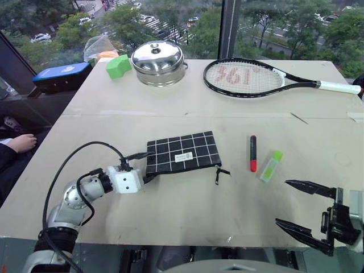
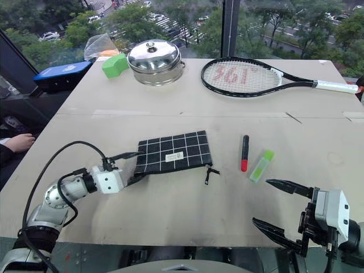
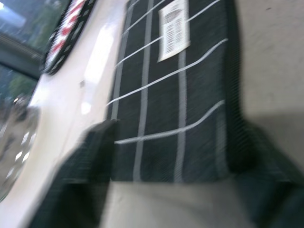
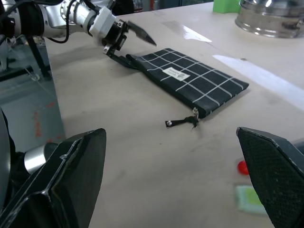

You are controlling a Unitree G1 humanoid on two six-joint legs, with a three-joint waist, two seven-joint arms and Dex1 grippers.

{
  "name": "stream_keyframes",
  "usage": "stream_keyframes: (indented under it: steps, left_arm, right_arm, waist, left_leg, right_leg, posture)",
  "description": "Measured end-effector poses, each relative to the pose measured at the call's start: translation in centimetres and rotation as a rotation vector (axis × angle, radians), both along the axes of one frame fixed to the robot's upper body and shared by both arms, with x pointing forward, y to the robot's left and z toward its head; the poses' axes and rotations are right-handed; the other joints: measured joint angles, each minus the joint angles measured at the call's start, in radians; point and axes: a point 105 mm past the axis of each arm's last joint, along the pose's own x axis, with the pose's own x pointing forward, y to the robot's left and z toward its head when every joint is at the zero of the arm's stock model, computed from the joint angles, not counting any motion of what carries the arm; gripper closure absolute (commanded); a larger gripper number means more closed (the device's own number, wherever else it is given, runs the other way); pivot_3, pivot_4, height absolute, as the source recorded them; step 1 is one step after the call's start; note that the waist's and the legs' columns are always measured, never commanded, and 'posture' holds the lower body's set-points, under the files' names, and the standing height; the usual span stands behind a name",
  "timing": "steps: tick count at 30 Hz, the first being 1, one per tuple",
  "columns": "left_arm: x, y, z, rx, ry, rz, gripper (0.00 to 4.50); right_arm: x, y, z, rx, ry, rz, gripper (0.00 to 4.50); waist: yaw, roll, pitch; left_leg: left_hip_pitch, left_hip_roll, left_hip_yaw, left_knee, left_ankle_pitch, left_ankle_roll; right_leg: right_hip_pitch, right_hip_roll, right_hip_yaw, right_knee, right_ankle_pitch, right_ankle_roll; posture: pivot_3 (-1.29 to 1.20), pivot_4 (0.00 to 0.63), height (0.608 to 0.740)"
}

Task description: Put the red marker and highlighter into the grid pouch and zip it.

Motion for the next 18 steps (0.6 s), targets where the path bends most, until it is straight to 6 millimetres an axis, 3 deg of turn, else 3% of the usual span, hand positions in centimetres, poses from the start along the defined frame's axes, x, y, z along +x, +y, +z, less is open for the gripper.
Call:
stream_keyframes:
  steps: [4, 9, 14, 18]
  left_arm:
    - [0.8, -0.2, 0.4, -0.017, 0.033, -0.001, 4.47]
    - [1.1, 0.0, 0.5, -0.108, 0.168, 0.088, 4.47]
    - [1.6, -2.6, 2.3, -0.267, 0.308, 0.126, 4.47]
    - [1.9, -3.8, 3.0, -0.291, 0.35, 0.136, 4.47]
  right_arm:
    - [0.0, 0.9, -0.2, 0.025, -0.013, -0.014, 0.0]
    - [1.8, 2.1, -1.0, 0.011, -0.023, -0.1, 0.0]
    - [6.1, 5.2, -2.4, -0.062, 0.072, -0.255, 0.0]
    - [9.5, 7.3, -3.5, -0.002, 0.234, -0.34, 0.0]
  waist:
    - [-0.001, 0.002, -0.003]
    - [-0.008, 0.001, -0.003]
    - [-0.028, -0.018, 0.004]
    - [-0.04, -0.019, 0.004]
  left_leg:
    - [0.0, 0.0, 0.001, 0.0, 0.0, 0.0]
    - [-0.001, 0.0, 0.001, 0.0, 0.0, 0.0]
    - [-0.003, 0.001, -0.002, 0.0, 0.0, -0.001]
    - [-0.004, 0.0, -0.002, 0.0, 0.001, -0.001]
  right_leg:
    - [0.0, 0.0, 0.001, 0.0, 0.0, 0.0]
    - [-0.002, 0.001, 0.001, 0.001, 0.0, 0.0]
    - [-0.004, 0.001, 0.001, 0.003, 0.0, -0.001]
    - [-0.004, 0.003, 0.001, 0.003, 0.002, -0.004]
  posture:
    - [0.0, 0.15, 0.74]
    - [0.0, 0.15, 0.74]
    - [0.0, 0.15, 0.74]
    - [0.0, 0.15, 0.74]
